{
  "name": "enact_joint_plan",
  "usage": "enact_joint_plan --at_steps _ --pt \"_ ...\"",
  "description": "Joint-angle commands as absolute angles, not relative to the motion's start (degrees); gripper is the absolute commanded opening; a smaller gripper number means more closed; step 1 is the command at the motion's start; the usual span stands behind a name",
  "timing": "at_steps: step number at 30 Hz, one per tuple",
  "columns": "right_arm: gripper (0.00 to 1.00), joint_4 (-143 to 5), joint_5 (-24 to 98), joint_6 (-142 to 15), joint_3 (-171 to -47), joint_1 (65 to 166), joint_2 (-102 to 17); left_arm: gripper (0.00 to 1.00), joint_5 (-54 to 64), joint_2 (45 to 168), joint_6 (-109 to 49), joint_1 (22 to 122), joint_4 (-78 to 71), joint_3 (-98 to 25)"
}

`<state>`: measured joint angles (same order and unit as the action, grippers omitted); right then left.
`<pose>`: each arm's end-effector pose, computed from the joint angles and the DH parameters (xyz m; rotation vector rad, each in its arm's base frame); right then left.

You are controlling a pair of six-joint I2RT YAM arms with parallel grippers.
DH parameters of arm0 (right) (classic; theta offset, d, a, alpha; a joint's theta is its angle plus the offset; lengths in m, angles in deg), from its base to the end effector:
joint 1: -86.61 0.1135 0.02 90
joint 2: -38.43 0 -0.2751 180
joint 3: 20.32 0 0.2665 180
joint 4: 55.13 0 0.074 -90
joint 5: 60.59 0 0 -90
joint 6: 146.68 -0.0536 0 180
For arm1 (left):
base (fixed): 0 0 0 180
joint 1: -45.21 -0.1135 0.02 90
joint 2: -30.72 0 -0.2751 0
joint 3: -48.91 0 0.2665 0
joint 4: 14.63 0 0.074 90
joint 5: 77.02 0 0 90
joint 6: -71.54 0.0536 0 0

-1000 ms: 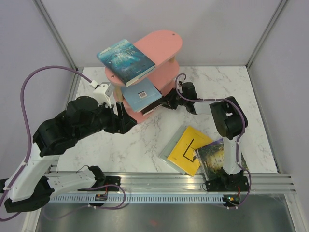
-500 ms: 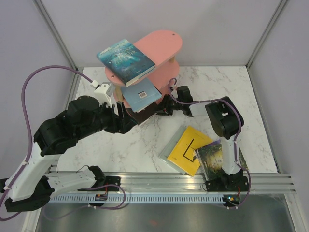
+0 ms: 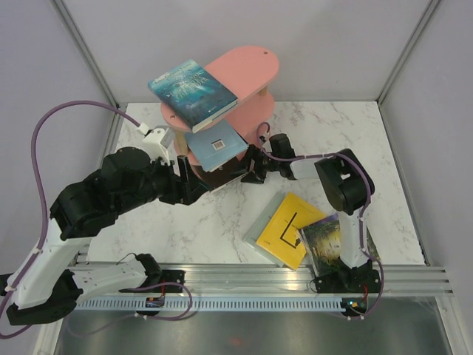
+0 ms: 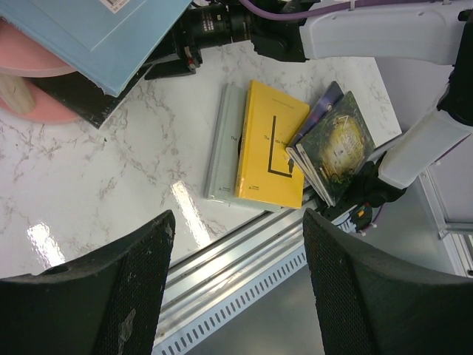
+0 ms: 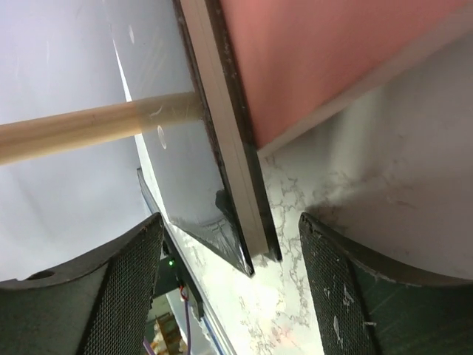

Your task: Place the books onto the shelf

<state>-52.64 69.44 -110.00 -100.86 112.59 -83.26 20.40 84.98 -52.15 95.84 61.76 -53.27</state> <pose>0.3939 0.2303 0.1004 0.1642 2.5119 1.4559 0.1003 -0.1113 0.4740 0.2350 2.1423 -0.7569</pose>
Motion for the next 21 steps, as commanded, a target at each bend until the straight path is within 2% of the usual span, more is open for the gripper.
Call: enact_joint_plan --at_steps 1,7,12,14,17,21 --pt "0.79 -59.27 61.15 -106.43 -96.71 110.26 -81.73 0.74 21.85 83.98 -53.88 95.84 61.84 -53.75" --pt "0.82 -60.31 60.97 -104.07 -89.86 103.59 -74.52 0.77 21.94 84.07 -53.53 95.84 62.37 -54.54" --pt "0.82 -64.53 61.05 -102.04 -83.89 94.90 -62.66 0.81 19.84 85.82 -51.60 95.84 62.37 -55.68" --pt "0.82 -68.04 60.36 -100.20 -81.77 92.86 -56.08 0.84 18.52 87.05 -51.51 95.84 61.93 -54.73" --pt "0.81 -81.20 54.22 -94.86 -82.02 91.01 -47.02 0.88 14.05 87.93 -51.68 95.92 59.12 -51.13" --pt "0.83 -94.30 44.19 -95.26 -78.70 90.83 -35.16 0.90 4.22 91.17 -51.51 97.15 52.89 -45.24"
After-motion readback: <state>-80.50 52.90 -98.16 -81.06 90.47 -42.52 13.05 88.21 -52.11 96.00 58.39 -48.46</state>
